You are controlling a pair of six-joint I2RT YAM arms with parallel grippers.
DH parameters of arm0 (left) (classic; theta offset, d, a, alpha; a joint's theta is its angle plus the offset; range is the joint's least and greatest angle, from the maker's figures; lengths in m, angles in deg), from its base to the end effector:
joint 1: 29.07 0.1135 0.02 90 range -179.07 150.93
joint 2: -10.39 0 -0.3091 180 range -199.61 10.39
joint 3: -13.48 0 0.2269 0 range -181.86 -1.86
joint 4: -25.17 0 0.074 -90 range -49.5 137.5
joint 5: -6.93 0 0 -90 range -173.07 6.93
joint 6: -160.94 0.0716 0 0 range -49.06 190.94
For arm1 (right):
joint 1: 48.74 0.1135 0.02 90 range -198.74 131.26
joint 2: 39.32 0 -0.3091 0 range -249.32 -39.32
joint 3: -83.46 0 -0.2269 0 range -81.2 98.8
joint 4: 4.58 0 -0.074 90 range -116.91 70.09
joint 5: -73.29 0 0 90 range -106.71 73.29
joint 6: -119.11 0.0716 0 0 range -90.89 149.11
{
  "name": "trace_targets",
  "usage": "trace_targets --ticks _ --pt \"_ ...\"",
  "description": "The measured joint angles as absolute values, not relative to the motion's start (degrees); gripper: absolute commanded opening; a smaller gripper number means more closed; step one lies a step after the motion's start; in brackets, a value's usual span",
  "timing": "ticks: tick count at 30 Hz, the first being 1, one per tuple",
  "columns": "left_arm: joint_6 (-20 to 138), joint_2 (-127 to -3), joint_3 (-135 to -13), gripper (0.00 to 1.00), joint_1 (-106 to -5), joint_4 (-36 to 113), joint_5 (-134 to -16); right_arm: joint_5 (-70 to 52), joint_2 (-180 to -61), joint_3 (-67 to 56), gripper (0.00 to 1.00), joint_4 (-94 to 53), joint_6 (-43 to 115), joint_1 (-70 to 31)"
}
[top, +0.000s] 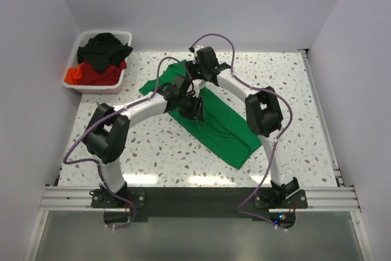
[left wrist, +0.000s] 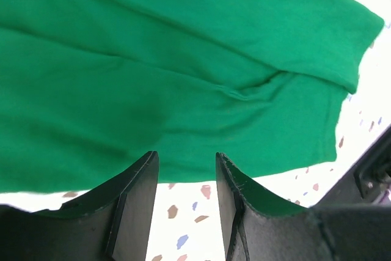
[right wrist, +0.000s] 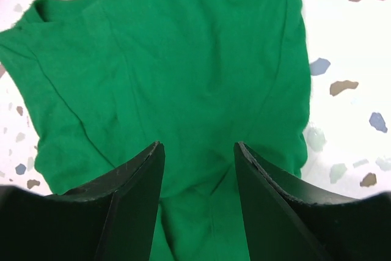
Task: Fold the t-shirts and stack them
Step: Fold the tshirt
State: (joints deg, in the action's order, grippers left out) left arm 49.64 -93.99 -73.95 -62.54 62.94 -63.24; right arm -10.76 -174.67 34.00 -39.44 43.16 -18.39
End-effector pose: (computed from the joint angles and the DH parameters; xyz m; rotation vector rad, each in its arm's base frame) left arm 0.3165 -0.2384 0.2314 0.4256 2.6085 -0.7956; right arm 0.4948 0.2983 0.2190 -0.3838 2.2817 0.5219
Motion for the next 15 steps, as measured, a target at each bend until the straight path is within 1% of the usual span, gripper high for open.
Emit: trace_targets --ticks 6,11,15 --pt "51.5 -95.7 -75.5 0.47 -65.1 61.6 -59.4 -8.0 -174.8 34.5 0.54 -37.3 42.1 -18.4" --pt "53.5 -98.8 -77.6 0.47 -66.3 60.9 -57.0 -4.7 -178.4 41.9 0.56 -37.6 40.7 -18.4" --pt "54.3 -101.8 -79.1 0.47 -67.2 60.9 -56.1 -2.9 -180.3 44.3 0.57 -37.8 39.6 -18.4"
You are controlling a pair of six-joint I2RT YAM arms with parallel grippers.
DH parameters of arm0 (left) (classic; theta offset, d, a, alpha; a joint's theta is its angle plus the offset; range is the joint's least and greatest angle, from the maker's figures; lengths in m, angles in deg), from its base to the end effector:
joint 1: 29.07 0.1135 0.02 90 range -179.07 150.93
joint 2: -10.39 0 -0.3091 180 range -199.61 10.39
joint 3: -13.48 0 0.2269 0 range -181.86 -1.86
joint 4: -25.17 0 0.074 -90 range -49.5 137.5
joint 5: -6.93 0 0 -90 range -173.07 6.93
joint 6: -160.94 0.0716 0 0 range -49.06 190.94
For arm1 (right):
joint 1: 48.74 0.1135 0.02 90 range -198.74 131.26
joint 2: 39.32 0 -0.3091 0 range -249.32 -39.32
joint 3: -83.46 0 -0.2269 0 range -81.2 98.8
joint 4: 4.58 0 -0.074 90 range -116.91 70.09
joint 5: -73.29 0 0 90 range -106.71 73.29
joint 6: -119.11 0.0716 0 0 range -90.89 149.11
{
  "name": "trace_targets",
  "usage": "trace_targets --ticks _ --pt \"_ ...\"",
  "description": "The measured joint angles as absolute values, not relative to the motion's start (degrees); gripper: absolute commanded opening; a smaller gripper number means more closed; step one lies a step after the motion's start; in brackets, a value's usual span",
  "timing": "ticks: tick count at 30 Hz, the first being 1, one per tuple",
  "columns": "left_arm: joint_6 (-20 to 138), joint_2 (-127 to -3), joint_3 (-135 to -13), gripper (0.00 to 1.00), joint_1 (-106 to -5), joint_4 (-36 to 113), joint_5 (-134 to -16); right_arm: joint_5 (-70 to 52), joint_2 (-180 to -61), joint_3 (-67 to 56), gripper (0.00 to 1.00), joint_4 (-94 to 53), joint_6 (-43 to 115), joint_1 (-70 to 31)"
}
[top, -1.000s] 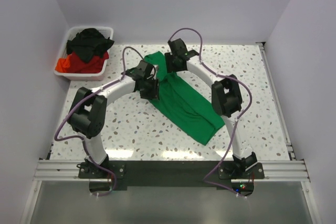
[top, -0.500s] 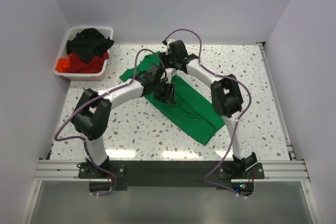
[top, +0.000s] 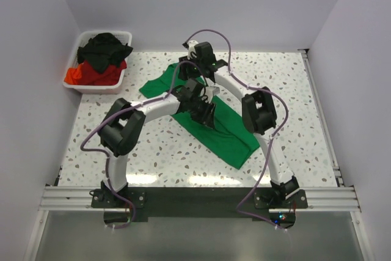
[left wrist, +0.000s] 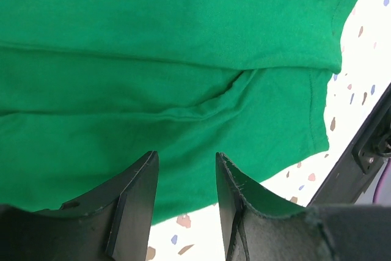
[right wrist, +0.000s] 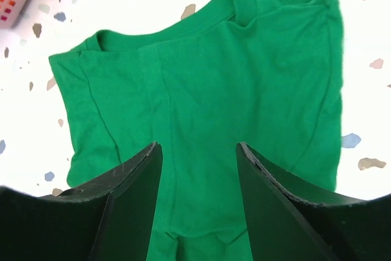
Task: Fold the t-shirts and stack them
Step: Fold the tshirt
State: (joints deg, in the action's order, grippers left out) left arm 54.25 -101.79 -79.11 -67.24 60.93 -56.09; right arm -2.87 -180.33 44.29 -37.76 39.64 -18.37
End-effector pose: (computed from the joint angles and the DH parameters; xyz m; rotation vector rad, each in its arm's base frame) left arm 0.3170 -0.2905 0.2103 0.6914 2.5767 -0.9488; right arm 0.5151 0.3217 0.2283 -0.5223 2.1486 0.6664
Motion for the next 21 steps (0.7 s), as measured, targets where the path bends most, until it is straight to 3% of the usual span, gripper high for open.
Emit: trace_targets --ticks 21 --pt "55.5 -103.8 -75.9 0.47 -70.7 60.9 -54.7 -2.7 -186.4 46.3 0.57 -41.1 37.6 -17.8"
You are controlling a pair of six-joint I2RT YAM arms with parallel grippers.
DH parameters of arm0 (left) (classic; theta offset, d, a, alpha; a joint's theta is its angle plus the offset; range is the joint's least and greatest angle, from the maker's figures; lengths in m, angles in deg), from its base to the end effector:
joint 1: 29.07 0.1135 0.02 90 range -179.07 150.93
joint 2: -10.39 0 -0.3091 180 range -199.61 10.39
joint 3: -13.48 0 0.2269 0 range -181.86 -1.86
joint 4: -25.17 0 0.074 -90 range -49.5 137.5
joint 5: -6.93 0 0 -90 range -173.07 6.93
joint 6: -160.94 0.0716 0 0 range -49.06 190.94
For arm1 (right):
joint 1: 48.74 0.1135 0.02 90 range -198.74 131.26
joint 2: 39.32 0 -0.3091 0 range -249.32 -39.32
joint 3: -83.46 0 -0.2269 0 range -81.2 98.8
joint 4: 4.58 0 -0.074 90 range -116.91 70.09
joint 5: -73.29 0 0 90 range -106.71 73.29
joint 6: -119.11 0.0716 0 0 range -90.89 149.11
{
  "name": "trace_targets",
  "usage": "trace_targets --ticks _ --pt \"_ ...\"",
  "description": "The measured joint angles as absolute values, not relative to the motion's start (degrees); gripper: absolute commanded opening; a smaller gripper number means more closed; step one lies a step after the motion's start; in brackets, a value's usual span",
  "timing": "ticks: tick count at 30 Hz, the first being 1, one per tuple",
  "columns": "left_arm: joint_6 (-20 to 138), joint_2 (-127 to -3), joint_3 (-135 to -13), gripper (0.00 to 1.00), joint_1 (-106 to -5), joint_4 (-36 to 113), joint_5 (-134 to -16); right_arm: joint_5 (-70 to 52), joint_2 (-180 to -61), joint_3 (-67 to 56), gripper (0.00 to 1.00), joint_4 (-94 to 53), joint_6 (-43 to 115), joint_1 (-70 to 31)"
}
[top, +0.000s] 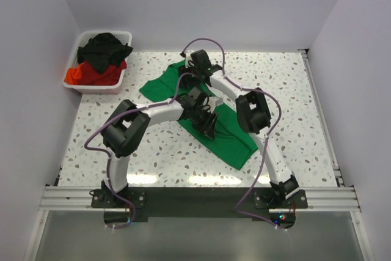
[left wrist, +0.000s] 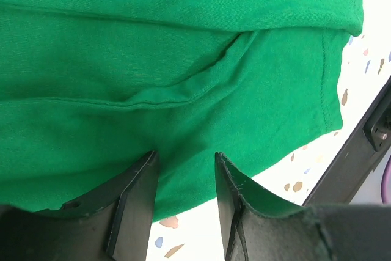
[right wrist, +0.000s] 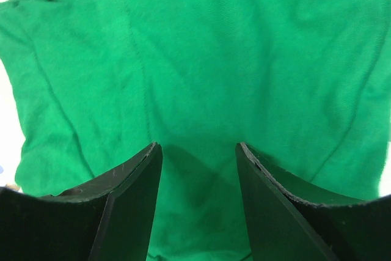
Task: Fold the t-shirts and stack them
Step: Fold the tshirt
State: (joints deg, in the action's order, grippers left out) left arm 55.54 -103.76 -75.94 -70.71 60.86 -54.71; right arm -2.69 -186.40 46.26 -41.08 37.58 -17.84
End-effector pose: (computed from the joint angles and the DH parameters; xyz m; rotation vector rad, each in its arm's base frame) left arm 0.2914 -0.3046 0.1815 0.8070 2.6500 -0.9621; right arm 0.5183 0.3304 0.1708 -0.5832 2.2652 0.6307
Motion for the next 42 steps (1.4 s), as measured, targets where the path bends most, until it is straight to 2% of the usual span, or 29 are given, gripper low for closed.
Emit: trace_targets --ticks 15,21,34,42 --pt "58.9 -98.3 -68.4 0.46 -71.9 59.7 -54.3 -19.9 -189.8 52.5 0.57 -43.6 42.7 -17.7" --pt "60.2 -95.5 -65.7 0.46 -71.9 60.0 -55.5 -19.9 -189.8 52.3 0.57 -42.9 45.2 -17.9" --pt "59.5 -94.8 -68.1 0.44 -72.4 54.0 -58.9 -16.9 -189.8 52.3 0.58 -42.6 43.7 -18.5" --pt "59.0 -86.5 -68.1 0.44 -72.4 53.3 -59.2 -18.8 -189.8 54.1 0.58 -43.2 41.5 -18.5"
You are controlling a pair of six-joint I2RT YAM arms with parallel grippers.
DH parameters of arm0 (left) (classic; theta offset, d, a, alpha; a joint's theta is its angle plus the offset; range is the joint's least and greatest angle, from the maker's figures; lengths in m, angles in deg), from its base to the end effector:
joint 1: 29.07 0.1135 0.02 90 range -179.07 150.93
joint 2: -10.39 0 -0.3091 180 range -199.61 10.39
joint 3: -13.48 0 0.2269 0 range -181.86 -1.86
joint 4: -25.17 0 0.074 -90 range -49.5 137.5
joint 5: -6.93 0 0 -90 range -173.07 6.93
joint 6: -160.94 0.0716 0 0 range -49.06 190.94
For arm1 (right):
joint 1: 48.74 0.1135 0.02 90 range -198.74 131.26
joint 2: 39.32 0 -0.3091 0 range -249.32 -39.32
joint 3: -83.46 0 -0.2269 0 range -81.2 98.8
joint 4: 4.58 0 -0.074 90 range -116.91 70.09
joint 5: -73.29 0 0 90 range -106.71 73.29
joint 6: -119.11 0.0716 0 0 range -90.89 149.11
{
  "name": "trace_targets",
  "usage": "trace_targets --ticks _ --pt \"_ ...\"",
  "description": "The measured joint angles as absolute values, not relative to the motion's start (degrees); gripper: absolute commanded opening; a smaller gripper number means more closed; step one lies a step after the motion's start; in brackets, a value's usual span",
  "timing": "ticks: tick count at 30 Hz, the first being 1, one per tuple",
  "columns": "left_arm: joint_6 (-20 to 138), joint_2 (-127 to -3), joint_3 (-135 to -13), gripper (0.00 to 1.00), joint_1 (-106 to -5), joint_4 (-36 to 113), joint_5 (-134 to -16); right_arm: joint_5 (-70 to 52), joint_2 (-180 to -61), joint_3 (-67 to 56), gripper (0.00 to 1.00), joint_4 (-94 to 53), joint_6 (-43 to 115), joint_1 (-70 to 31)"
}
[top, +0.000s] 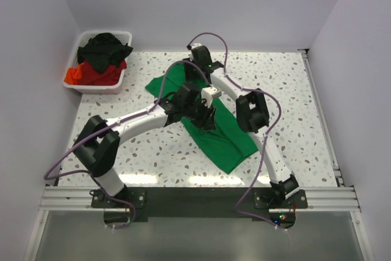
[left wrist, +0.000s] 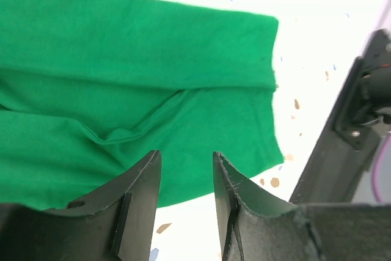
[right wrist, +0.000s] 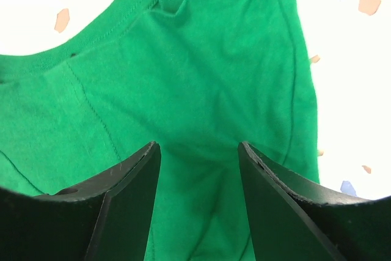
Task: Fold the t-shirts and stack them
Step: Fold the tshirt
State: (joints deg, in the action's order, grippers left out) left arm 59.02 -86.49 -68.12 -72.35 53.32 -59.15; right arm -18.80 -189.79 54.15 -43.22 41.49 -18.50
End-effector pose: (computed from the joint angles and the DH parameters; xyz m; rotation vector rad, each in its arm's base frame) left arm 0.2547 -0.2797 0.2647 0.8739 2.2900 -0.9449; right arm 0.5455 0.3150 0.1763 -0.3320 2.2412 0.3593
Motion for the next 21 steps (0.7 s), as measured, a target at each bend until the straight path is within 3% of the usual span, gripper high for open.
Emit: trace_targets --ticks 10,15,21 --pt "56.6 -80.1 -67.9 0.44 -72.4 56.2 -64.4 -24.3 -181.9 48.8 0.59 -45.5 37.9 -18.6" --pt "51.5 -77.1 -67.7 0.45 -69.1 56.0 -72.8 -28.2 -168.4 43.3 0.61 -50.1 35.0 -19.4" --pt "45.8 -81.4 -71.9 0.45 -59.9 57.2 -80.9 -28.1 -144.8 22.4 0.64 -51.2 33.7 -21.2"
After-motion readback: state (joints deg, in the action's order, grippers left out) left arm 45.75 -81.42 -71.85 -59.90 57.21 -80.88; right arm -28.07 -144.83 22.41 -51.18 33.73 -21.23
